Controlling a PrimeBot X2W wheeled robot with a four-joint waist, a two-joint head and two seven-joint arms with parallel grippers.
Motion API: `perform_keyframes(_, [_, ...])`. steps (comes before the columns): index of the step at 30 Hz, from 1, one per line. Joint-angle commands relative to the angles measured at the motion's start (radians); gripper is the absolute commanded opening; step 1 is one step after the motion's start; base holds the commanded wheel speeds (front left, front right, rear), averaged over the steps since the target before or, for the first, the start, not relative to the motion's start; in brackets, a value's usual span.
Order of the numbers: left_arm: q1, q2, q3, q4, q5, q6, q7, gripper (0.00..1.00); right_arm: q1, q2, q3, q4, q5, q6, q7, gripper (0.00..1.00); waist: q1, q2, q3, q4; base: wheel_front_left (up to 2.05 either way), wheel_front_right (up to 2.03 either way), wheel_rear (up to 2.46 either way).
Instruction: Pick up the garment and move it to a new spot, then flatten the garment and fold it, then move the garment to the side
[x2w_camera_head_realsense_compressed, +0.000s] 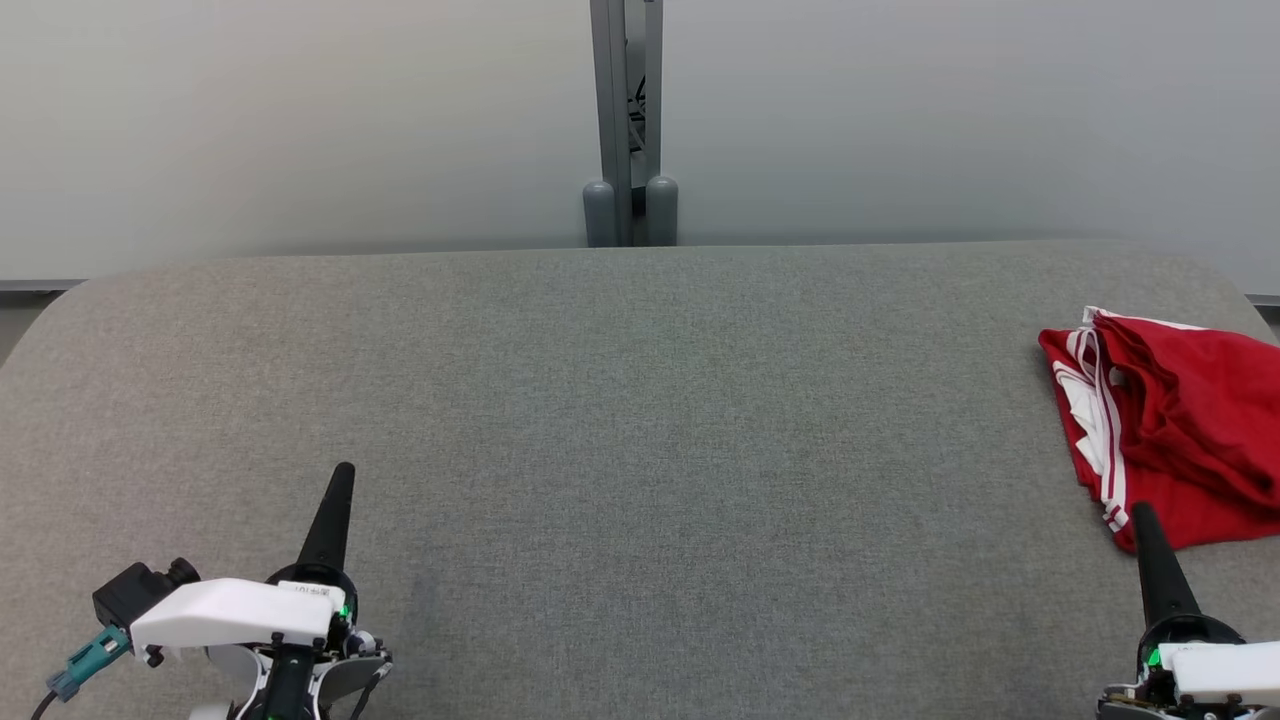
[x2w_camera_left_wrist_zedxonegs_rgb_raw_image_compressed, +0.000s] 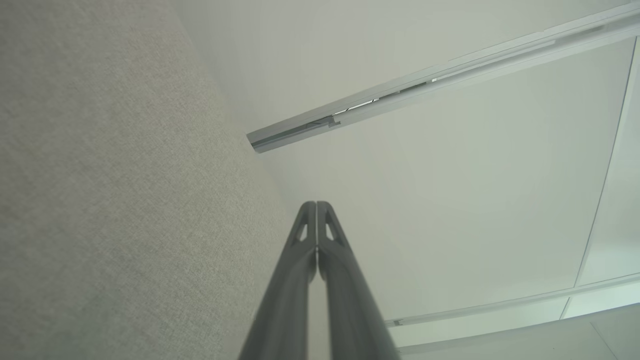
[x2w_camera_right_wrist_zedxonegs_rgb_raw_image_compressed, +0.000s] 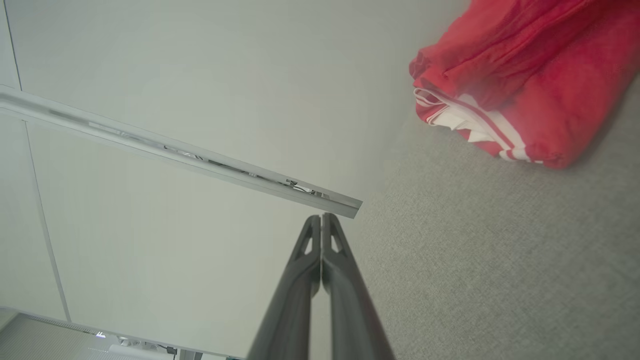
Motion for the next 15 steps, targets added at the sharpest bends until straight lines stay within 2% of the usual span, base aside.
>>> perform_keyframes(1, [-0.025, 0.004, 0.007, -0.005, -0.022, -0.008, 0.008, 0.0, 0.005, -0.008, -0.006, -0.016, 0.022, 0.0, 0.008, 0.0, 0.0, 0.0, 0.0, 0.0, 0.0, 0.0, 0.0])
perform_keyframes(15, [-0.043, 0.005, 0.02, -0.001, -0.131, -0.023, 0.043, 0.0, 0.014, -0.01, -0.028, -0.032, 0.156, 0.0, 0.035, 0.0, 0.0, 0.0, 0.0, -0.004, 0.0, 0.0, 0.0])
